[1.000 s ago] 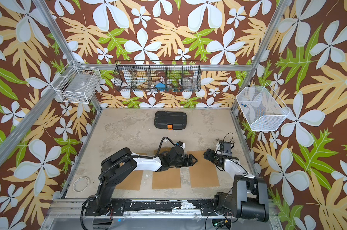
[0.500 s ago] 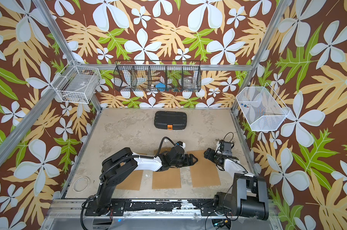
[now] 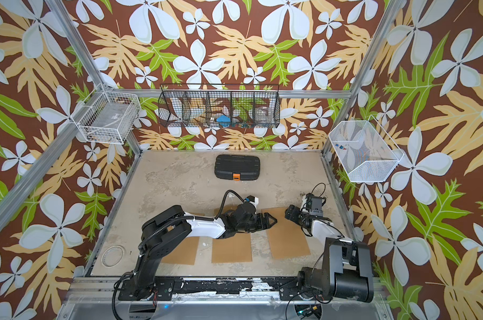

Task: Open the file bag
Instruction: Pick up the file bag from the center of the board.

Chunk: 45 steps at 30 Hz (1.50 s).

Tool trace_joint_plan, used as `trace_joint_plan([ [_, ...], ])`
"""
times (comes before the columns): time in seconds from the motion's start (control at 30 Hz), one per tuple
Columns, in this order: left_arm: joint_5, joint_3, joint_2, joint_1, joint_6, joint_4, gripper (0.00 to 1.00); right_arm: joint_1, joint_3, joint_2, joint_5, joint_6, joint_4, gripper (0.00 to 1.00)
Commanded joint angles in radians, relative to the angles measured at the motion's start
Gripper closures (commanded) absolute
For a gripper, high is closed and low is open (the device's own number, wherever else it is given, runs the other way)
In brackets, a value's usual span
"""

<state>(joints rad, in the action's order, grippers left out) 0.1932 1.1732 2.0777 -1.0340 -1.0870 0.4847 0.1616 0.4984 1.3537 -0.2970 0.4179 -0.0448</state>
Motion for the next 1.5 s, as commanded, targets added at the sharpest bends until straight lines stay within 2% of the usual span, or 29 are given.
trace_joint_plan([
  [0.0,0.049,0.009,-0.013,-0.002,-0.002,0.184,0.18,-0.005,-0.020,0.019,-0.088,0.035,-0.189,0.19],
  [0.7,0.050,0.049,0.002,-0.002,-0.053,0.311,0.18,-0.004,-0.022,0.058,-0.142,0.059,-0.150,0.20],
  [1.3,0.058,0.067,0.042,-0.003,-0.046,0.237,0.19,-0.002,-0.028,0.065,-0.185,0.079,-0.115,0.20],
  [1.37,0.057,0.059,0.036,-0.004,-0.040,0.232,0.21,-0.001,-0.028,0.065,-0.185,0.082,-0.112,0.20],
  [1.47,0.054,0.047,0.027,-0.004,-0.034,0.232,0.32,-0.002,-0.030,0.063,-0.183,0.084,-0.108,0.21],
])
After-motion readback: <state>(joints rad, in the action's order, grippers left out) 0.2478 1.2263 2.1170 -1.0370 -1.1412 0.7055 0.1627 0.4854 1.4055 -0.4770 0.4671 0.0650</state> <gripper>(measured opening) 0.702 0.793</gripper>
